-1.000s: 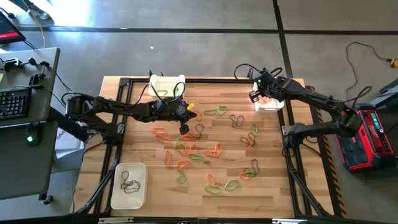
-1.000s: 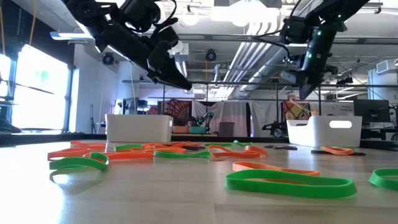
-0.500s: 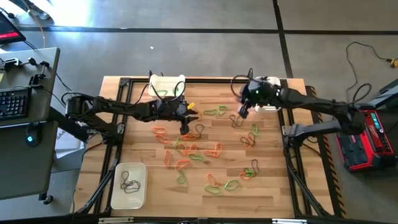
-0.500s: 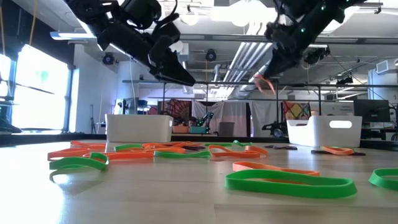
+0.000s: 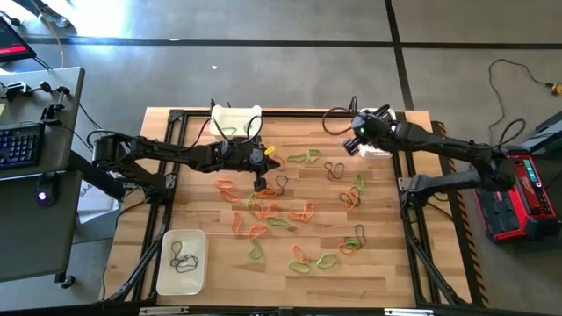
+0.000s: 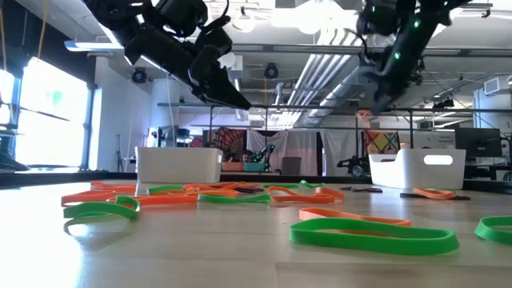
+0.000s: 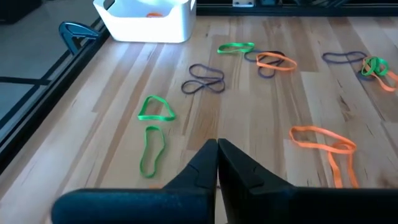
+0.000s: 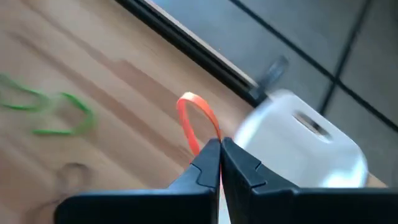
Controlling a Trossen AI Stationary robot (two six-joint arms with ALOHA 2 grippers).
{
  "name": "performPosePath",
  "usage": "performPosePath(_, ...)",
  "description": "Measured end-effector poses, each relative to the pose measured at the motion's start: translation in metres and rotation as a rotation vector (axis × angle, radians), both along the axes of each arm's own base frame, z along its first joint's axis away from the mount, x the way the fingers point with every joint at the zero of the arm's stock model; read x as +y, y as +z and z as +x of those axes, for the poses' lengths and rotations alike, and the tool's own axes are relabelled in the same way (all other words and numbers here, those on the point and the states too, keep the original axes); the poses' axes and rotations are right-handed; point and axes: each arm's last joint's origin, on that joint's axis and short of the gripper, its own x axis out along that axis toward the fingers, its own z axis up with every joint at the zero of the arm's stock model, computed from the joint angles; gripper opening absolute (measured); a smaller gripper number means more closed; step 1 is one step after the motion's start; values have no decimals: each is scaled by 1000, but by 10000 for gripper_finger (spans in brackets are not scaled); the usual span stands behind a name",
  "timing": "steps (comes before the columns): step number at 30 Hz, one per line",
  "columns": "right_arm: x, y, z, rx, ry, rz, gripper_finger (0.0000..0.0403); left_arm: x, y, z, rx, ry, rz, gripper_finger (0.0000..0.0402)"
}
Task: Sort rubber bands into baskets
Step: Put the orange rubber band into the top right white bin, then put the green rubber band into the top left white bin
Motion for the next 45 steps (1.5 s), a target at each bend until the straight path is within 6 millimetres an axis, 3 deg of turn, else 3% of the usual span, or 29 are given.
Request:
performPosePath(8, -39, -23, -17, 121, -181, 103, 17, 0, 0, 0, -1, 9, -16, 4)
performPosePath(16, -64, -59, -16, 266, -259, 210, 106, -1, -3, -2, 35, 14, -29, 6)
performPosePath(20, -66, -63, -17, 307, -269, 198, 146, 0, -4, -3, 52, 29, -13, 2)
performPosePath(27, -46, -40, -7, 188, -129, 151, 157, 1, -4, -3, 48, 46, -25, 0)
performPosePath(32, -27, -26, 20, -51, 155, 168, 156, 1, -4, -3, 15, 47, -23, 0)
performPosePath(37, -5, -42, 52, -243, 436, 165, 156, -1, -9, -7, -99, 30, -32, 0)
performPosePath(45, 20, -78, 85, -267, 580, 151, 156, -4, -11, -10, -97, 9, -38, 0)
